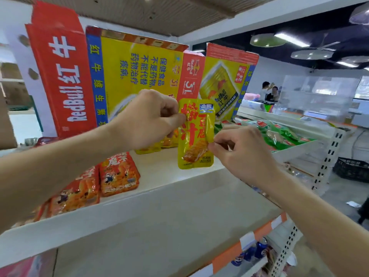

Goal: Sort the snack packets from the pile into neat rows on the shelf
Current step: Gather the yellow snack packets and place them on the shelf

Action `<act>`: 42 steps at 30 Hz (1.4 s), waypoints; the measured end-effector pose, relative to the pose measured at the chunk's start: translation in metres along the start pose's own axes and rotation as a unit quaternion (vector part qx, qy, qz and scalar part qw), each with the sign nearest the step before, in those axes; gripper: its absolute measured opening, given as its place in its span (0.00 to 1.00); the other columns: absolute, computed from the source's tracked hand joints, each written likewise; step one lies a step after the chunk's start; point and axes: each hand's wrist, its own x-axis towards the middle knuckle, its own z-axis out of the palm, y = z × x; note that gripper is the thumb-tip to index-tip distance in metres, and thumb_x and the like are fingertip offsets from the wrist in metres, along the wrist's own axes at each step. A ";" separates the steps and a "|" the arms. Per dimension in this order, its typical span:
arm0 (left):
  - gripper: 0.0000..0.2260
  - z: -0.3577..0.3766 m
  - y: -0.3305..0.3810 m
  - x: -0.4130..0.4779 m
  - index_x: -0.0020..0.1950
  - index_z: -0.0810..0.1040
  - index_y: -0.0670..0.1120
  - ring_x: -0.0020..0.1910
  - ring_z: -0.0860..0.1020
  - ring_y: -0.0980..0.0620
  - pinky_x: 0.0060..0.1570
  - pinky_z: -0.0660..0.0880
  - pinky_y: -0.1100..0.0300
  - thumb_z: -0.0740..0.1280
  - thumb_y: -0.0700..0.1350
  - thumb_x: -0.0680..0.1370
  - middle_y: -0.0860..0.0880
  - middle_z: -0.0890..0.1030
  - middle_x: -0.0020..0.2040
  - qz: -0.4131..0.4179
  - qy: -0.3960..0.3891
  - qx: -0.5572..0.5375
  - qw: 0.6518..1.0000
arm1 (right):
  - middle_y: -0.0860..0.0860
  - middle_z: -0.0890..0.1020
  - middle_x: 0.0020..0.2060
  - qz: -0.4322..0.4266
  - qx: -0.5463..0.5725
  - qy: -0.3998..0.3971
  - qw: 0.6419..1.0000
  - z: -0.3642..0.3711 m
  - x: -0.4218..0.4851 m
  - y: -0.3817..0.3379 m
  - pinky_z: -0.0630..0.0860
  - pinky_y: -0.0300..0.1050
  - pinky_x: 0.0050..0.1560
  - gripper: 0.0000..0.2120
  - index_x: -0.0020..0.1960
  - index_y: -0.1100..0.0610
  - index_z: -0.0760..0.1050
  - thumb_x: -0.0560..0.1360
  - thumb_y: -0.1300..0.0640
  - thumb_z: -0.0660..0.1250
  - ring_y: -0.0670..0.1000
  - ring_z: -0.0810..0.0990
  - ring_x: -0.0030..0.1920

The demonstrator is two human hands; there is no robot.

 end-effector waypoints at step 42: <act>0.13 0.015 -0.040 0.026 0.40 0.74 0.42 0.21 0.65 0.59 0.26 0.62 0.63 0.60 0.42 0.83 0.56 0.71 0.23 -0.213 0.240 0.126 0.939 | 0.52 0.81 0.31 -0.111 0.234 -0.154 0.953 0.088 0.127 0.053 0.68 0.40 0.31 0.06 0.40 0.56 0.84 0.74 0.61 0.69 0.49 0.75 0.32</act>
